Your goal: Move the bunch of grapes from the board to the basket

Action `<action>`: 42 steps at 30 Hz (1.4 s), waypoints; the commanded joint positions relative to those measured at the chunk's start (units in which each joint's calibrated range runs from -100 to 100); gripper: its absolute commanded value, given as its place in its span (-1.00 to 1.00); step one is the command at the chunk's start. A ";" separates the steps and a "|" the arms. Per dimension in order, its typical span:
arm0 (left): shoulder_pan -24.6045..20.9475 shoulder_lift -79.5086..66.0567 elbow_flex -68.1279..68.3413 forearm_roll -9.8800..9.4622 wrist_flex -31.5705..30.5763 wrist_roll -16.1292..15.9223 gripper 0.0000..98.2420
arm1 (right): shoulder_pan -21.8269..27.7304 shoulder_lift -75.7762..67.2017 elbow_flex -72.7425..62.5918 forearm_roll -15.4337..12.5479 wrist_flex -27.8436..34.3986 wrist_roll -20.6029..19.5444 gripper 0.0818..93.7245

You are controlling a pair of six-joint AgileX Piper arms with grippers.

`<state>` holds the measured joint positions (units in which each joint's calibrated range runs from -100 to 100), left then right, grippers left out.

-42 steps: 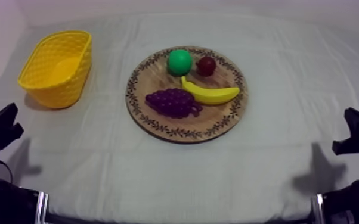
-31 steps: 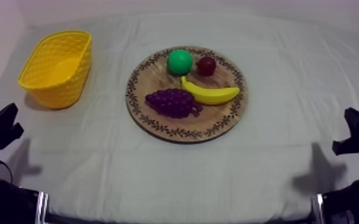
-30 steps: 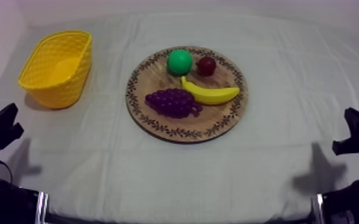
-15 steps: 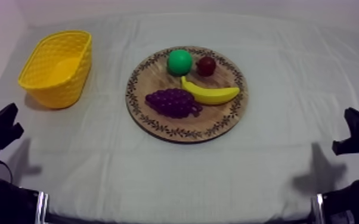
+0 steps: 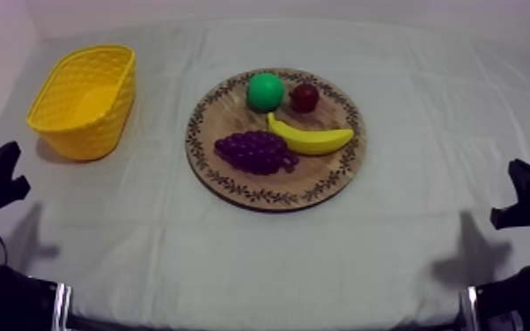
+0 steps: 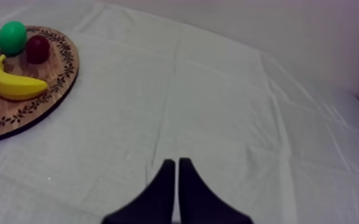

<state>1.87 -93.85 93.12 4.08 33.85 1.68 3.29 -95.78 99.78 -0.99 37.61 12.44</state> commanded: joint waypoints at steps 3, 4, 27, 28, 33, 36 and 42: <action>0.60 6.25 -8.89 0.71 1.17 -1.05 -1.00 | 0.00 0.02 -0.01 -0.01 -0.03 -0.01 -0.99; 0.98 7.86 -10.89 0.83 1.39 -1.19 -1.00 | 0.00 0.02 -0.01 -0.01 -0.03 -0.01 -0.99; 13.51 43.25 -50.40 -0.03 8.19 -5.76 -1.00 | 0.00 0.02 -0.01 -0.01 -0.03 -0.01 -0.99; 14.16 44.79 -51.50 -0.48 8.24 -5.65 -1.00 | 0.00 0.02 -0.01 -0.01 -0.03 -0.01 -0.99; 16.60 52.16 -56.67 -1.87 8.31 -5.42 -1.00 | 0.00 0.02 -0.01 -0.01 -0.03 -0.01 -0.99; 17.84 56.49 -60.03 -2.09 8.38 -5.59 -1.00 | 0.00 0.02 -0.01 -0.01 -0.03 -0.01 -0.99; 20.93 64.41 -66.87 -3.34 8.64 -5.21 -1.00 | 0.00 0.02 -0.01 -0.01 -0.03 -0.03 -0.99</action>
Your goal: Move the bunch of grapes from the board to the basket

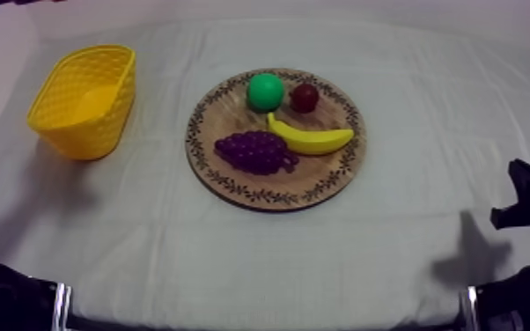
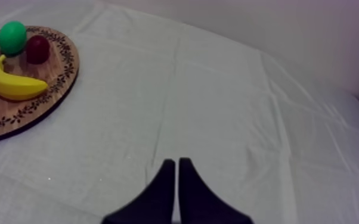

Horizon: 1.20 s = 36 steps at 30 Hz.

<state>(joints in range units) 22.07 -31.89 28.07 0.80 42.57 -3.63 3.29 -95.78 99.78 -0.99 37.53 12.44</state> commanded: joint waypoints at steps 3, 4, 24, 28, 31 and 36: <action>2.10 6.12 -4.77 -0.33 -0.01 -0.01 -1.00 | 0.00 0.02 -0.01 -0.01 0.05 -0.02 -0.99; 2.48 7.30 -5.60 -0.38 0.01 -0.09 -1.00 | 0.00 0.02 -0.01 -0.01 0.05 -0.03 -0.99; 8.47 31.94 -15.42 -0.03 -1.23 -0.95 -1.00 | 0.00 0.02 -0.01 -0.01 0.05 -0.01 -0.99; 8.57 34.02 -16.20 0.60 -0.09 -2.49 -1.00 | 0.00 0.02 -0.01 -0.01 0.05 -0.01 -0.99; 8.51 35.16 -16.30 -0.68 2.37 -2.57 -1.00 | 0.00 0.02 -0.01 -0.01 0.05 -0.01 -0.99; 8.48 36.43 -17.35 -1.43 9.66 -9.55 -1.00 | 0.00 0.02 -0.01 -0.01 0.05 -0.01 -0.99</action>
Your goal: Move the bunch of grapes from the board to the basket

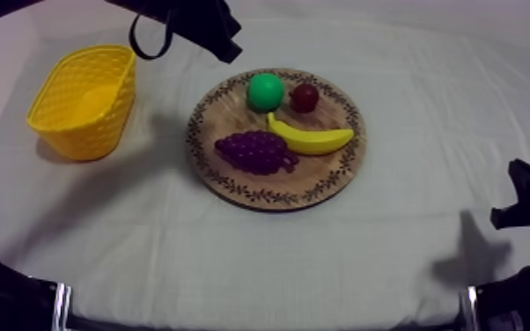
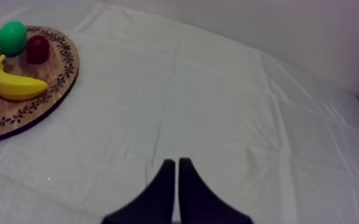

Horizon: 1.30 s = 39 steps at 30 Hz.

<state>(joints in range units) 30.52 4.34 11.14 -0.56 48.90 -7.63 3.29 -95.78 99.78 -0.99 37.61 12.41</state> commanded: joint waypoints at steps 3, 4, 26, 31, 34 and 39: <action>0.05 0.77 -2.12 -0.34 10.39 -11.36 -1.00 | 0.00 0.02 -0.01 -0.01 -0.03 0.02 -0.99; 0.03 0.87 -2.62 -0.39 12.62 -13.14 -1.00 | 0.00 0.02 -0.01 -0.01 -0.03 0.02 -0.99; 1.79 2.05 0.91 -2.10 20.08 -19.38 -0.90 | 0.00 0.02 -0.01 -0.01 -0.03 0.02 -0.99; 2.02 1.86 3.77 -2.08 18.87 -19.18 0.00 | 0.00 0.02 -0.01 -0.01 -0.03 0.02 -0.99; 1.97 1.67 6.71 -2.28 16.61 -18.31 0.43 | 0.00 0.02 -0.01 -0.01 -0.03 0.02 -0.99; 1.70 1.58 10.22 -2.36 13.41 -17.35 0.73 | 0.00 0.02 -0.01 -0.01 -0.03 0.02 -0.99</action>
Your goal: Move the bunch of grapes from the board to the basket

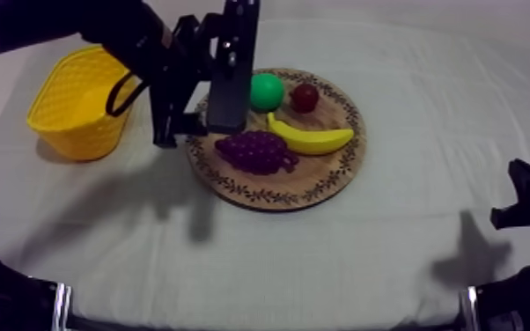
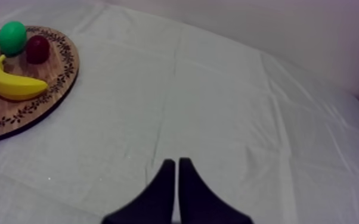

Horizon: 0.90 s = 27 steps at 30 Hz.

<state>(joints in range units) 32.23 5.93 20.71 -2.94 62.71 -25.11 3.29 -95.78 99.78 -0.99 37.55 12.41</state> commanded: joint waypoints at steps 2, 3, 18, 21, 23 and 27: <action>-0.11 -0.02 1.35 0.07 -1.10 0.39 0.79 | 0.00 0.02 -0.01 -0.01 0.03 0.02 -0.99; -0.13 -0.02 1.56 0.11 -1.33 0.50 0.81 | 0.00 0.02 -0.01 -0.01 0.03 0.02 -0.99; 0.46 2.82 2.95 0.09 -4.80 2.32 0.88 | 0.00 0.02 -0.01 -0.01 0.03 0.02 -0.99; 0.50 4.35 3.14 0.18 -5.99 2.61 0.87 | 0.00 0.02 -0.01 -0.01 0.03 0.02 -0.99; 0.51 5.65 3.07 0.25 -6.87 2.71 0.86 | 0.00 0.02 -0.01 -0.01 0.03 0.02 -0.99; 0.72 8.88 2.58 0.51 -9.09 2.92 0.85 | 0.00 0.02 -0.01 -0.01 0.03 0.02 -0.99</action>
<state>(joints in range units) 32.92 13.78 23.39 -2.51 54.04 -22.19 3.29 -95.78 99.78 -0.99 37.55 12.41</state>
